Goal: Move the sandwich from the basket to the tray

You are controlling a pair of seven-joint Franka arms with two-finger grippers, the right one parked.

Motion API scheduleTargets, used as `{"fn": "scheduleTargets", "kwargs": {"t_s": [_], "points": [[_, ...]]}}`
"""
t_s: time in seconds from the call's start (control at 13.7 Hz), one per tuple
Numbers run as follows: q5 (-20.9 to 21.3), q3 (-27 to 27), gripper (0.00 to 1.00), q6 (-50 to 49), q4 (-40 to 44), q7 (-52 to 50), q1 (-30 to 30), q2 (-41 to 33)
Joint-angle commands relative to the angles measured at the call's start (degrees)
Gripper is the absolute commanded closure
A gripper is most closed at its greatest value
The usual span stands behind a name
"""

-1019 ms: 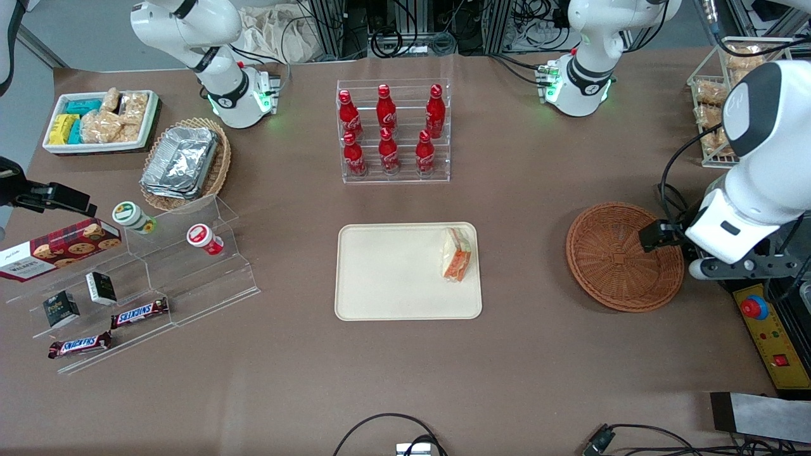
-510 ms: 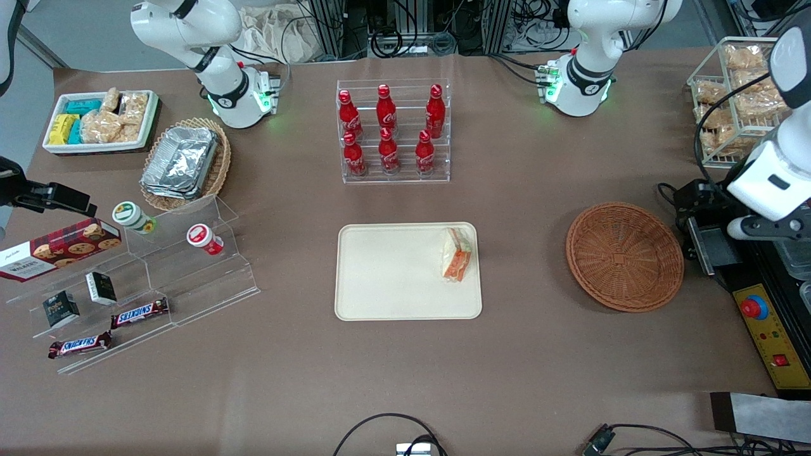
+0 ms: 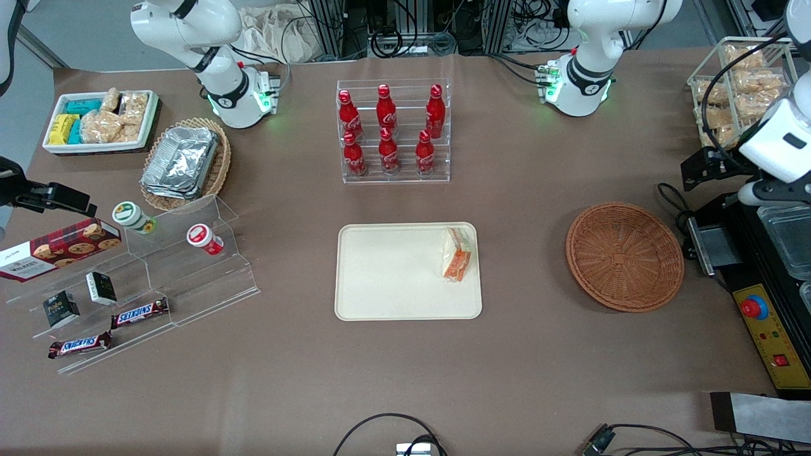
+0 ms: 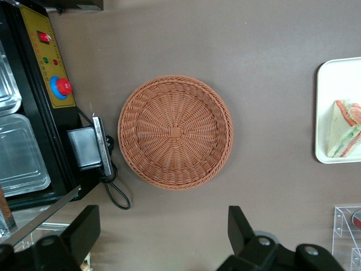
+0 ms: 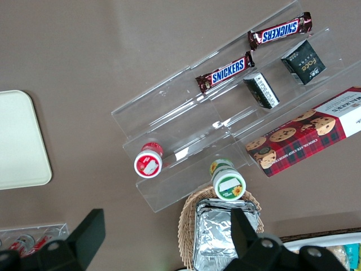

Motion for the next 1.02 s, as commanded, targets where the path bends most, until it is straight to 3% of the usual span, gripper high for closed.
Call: {"fn": "scheduleTargets", "kwargs": {"t_s": [0.0, 0.95], "points": [[-0.83, 2.57, 0.00, -0.21, -2.20, 0.99, -0.69, -3.61], [-3.11, 2.58, 0.00, -1.70, -2.38, 0.38, -0.78, -5.73]]}}
